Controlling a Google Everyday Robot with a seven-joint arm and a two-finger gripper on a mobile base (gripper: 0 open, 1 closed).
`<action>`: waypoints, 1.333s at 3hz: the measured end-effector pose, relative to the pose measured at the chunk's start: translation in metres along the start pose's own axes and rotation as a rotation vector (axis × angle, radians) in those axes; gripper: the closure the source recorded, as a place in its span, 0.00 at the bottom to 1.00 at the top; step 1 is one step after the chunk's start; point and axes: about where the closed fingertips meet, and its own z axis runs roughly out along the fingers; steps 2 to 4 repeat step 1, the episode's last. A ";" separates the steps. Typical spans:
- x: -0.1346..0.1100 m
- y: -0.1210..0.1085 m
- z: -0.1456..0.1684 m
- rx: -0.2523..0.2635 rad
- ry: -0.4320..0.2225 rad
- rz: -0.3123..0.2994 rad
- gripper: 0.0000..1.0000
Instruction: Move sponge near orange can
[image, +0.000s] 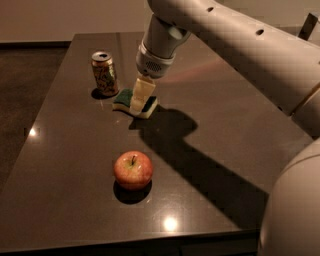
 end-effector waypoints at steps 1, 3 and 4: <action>0.000 0.000 0.000 0.000 0.000 0.000 0.00; 0.000 0.000 0.000 0.000 0.000 0.000 0.00; 0.000 0.000 0.000 0.000 0.000 0.000 0.00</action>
Offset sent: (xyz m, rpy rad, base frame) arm 0.0000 0.0000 0.0000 0.0000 0.0000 0.0000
